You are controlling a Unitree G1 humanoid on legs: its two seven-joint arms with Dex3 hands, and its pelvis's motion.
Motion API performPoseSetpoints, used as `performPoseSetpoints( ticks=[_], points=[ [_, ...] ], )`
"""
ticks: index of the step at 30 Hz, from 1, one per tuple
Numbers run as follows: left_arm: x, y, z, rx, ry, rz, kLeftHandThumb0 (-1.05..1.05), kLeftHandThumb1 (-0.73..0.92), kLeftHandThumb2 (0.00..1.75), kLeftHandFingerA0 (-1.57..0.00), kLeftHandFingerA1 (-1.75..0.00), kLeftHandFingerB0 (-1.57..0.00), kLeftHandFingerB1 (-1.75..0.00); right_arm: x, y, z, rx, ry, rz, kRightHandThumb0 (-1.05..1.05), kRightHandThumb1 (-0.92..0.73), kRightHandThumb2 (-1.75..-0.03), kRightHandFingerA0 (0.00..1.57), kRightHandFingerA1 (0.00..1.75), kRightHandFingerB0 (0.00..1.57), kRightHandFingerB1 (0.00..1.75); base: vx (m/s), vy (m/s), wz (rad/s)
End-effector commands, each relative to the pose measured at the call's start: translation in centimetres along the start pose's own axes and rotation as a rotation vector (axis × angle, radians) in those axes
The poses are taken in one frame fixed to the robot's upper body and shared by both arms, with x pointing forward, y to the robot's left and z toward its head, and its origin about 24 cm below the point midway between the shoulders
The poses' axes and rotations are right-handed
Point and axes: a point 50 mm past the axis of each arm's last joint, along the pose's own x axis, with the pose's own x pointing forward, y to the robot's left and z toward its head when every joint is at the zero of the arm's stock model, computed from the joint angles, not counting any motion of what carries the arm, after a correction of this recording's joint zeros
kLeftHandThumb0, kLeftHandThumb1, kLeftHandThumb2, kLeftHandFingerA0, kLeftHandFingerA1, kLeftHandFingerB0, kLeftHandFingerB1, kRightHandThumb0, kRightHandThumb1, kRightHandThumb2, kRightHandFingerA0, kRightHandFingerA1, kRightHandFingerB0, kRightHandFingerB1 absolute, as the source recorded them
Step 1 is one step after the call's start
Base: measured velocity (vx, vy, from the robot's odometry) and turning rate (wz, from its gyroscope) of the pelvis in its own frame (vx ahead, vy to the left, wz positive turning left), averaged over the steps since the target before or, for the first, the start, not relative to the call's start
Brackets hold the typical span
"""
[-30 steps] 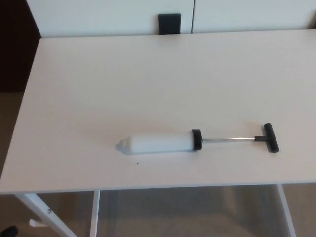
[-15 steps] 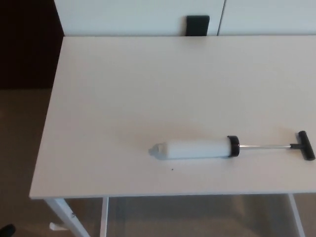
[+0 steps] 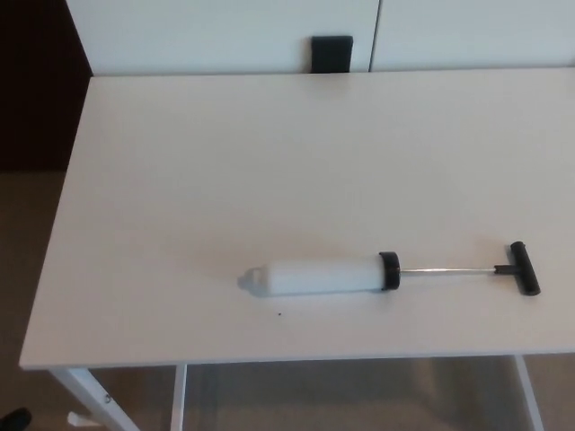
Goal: The robot walks towards a desk on which an air pump is kept in the middle. It lifts it up and holds it with its left hand and uses its right hand to compress it by pushing its handle inwards.
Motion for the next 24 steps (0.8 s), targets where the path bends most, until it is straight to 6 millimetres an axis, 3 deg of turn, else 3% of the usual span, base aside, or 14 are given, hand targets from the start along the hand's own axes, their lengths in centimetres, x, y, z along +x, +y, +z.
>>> performPoseSetpoints(
  ticks=[1,2,5,7,9,12,13,17,18,19,20,21,23,24],
  points=[
    [-0.4,0.7,0.1,-0.028,-0.002,0.017,-0.15,0.71,0.63,-0.43,-0.49,-0.4,-0.45,-0.4,-0.7,0.2,-0.017,-0.024,-0.028,-0.26,-0.62,-0.58,0.76,0.53,0.57,0.45,0.0,0.0,0.0],
    [-0.6,1.0,-0.2,-0.024,-0.011,0.037,-0.13,0.73,0.61,-0.54,-0.51,-0.38,-0.4,-0.8,-0.8,0.2,-0.031,-0.038,-0.02,-0.31,-0.6,-0.58,0.77,0.53,0.57,0.44,0.0,0.0,0.0],
    [-1.0,1.3,-0.4,-0.013,-0.024,0.067,-0.13,0.73,0.61,-0.54,-0.51,-0.38,-0.4,-1.3,-0.9,0.2,-0.051,-0.057,-0.004,-0.31,-0.6,-0.58,0.77,0.53,0.57,0.44,0.0,0.0,0.0],
    [-1.7,2.3,0.0,-0.055,-0.062,0.067,-0.11,0.74,0.6,-0.44,-0.5,-0.28,-0.38,-2.1,-0.9,0.3,-0.09,-0.076,0.042,-0.32,-0.58,-0.57,0.75,0.56,0.57,0.45,0.0,0.0,0.0],
    [-3.3,4.0,1.3,-0.08,-0.132,0.142,-0.11,0.65,0.58,-0.51,-0.49,-0.32,-0.37,-3.7,-1.0,0.6,-0.168,-0.135,0.063,-0.32,-0.56,-0.56,0.77,0.54,0.58,0.44,0.0,0.0,0.0],
    [-4.9,5.1,2.5,-0.093,-0.185,0.21,-0.08,0.62,0.58,-0.44,-0.43,-0.35,-0.37,-5.7,-1.2,1.1,-0.191,-0.187,0.088,-0.36,-0.57,-0.56,0.83,0.53,0.6,0.44,0.0,0.0,0.0],
    [-6.2,6.1,3.6,-0.055,-0.244,0.262,-0.14,0.6,0.58,-0.39,-0.61,-0.32,-0.36,-7.0,-1.4,1.4,-0.191,-0.213,0.106,-0.36,-0.56,-0.55,0.81,0.54,0.62,0.44,0.0,0.0,0.0],
    [-8.9,7.5,6.7,0.008,-0.391,0.355,-0.16,0.62,0.59,-0.34,-0.52,-0.25,-0.33,-9.3,-1.8,2.2,-0.197,-0.263,0.141,-0.38,-0.56,-0.55,0.81,0.53,0.64,0.44,0.0,0.0,0.0],
    [-10.8,6.3,10.1,0.104,-0.561,0.372,-0.18,0.67,0.6,-0.22,-0.3,-0.25,-0.3,-10.0,-1.7,2.6,-0.208,-0.285,0.15,-0.37,-0.58,-0.56,0.82,0.53,0.63,0.44,0.0,0.0,0.0],
    [-12.1,5.2,11.9,0.171,-0.671,0.376,-0.18,0.67,0.6,-0.22,-0.3,-0.25,-0.3,-10.2,-1.6,2.7,-0.214,-0.295,0.154,-0.37,-0.58,-0.56,0.82,0.53,0.63,0.44,0.0,0.0,0.0],
    [-12.1,5.2,11.9,0.171,-0.671,0.376,-0.18,0.67,0.6,-0.22,-0.3,-0.25,-0.3,-10.2,-1.6,2.7,-0.214,-0.295,0.154,-0.37,-0.58,-0.56,0.82,0.53,0.63,0.44,0.0,0.0,0.0],
    [-14.3,1.9,15.8,0.283,-0.868,0.348,-0.25,0.61,0.59,-0.21,-0.29,-0.25,-0.29,-10.2,-1.1,2.7,-0.237,-0.307,0.158,-0.32,-0.61,-0.57,0.83,0.54,0.61,0.45,0.0,0.0,0.0],
    [-17.2,-1.9,18.8,0.378,-1.068,0.318,-0.25,0.61,0.59,-0.21,-0.29,-0.25,-0.29,-10.1,-0.5,2.6,-0.261,-0.318,0.162,-0.32,-0.61,-0.57,0.83,0.54,0.61,0.45,0.0,0.0,0.0],
    [-18.9,-4.8,20.7,0.462,-1.182,0.267,-0.33,0.62,0.59,-0.18,-0.29,-0.23,-0.29,-9.9,-0.1,2.4,-0.276,-0.324,0.17,-0.38,-0.59,-0.57,0.8,0.53,0.61,0.44,0.0,0.0,0.0]
  ],
)
